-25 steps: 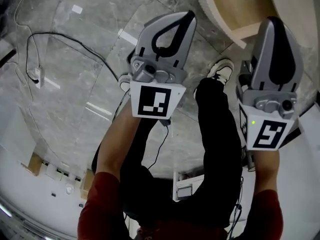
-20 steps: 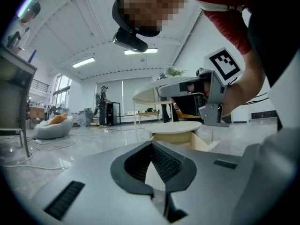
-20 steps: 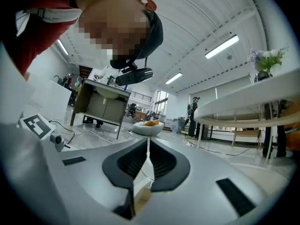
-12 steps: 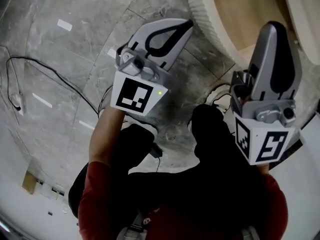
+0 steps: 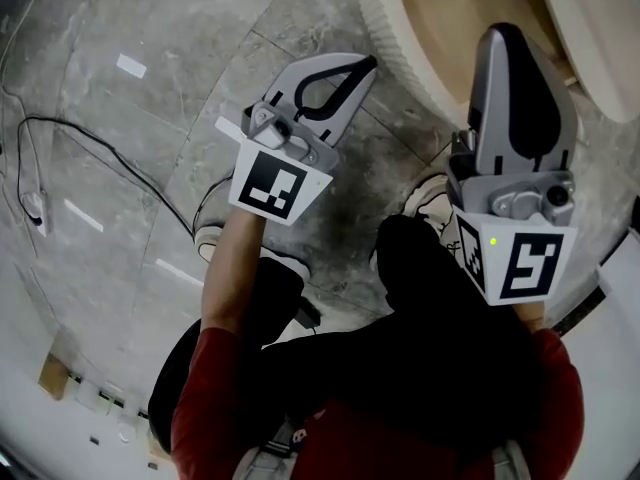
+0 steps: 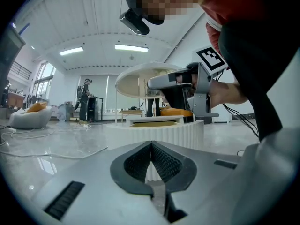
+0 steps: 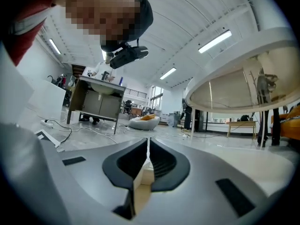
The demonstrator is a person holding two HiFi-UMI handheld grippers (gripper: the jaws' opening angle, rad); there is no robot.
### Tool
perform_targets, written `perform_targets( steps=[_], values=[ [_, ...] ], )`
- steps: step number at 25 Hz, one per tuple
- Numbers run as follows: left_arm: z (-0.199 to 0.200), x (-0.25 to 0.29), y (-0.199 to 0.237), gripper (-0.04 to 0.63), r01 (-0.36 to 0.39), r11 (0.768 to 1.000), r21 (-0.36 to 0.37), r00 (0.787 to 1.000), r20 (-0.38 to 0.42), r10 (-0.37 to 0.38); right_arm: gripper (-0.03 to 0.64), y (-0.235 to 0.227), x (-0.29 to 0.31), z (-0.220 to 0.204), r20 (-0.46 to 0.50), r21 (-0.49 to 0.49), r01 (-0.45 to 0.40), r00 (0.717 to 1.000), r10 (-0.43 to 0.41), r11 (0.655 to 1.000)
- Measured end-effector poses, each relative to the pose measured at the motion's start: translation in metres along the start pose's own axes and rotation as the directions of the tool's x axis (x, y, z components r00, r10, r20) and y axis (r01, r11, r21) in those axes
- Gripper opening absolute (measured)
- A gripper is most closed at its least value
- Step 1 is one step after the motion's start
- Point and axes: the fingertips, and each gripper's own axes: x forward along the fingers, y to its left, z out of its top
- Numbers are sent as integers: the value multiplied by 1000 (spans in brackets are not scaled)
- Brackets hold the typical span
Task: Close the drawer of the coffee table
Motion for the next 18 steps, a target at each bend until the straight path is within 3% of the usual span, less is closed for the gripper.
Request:
perform_targets(
  steps=[4,6,11,14,18],
  values=[
    [-11,6,-9,36,26,999,-35,1000,-4,-26,28,-8,-5,-2,1,22,18,1000,-18,1000],
    [-12,10,-11,140,50,998,-41,999,-5,-50,28,-12,-6,-2,4,28,26,1000,-26,999],
    [-15,22,-9,317,94,993,-73,995,16,-93,28,-19,-7,0,14,29,35,999,-35,999],
    [-19,29,-14,341,125,986,-114,992,12,-124,28,-23,-5,0,16,36,36,999,-37,999],
    [-22,34,-18,343,140,984,-113,990,15,-139,28,-26,-3,1,23,36,37,999,-38,999]
  ],
)
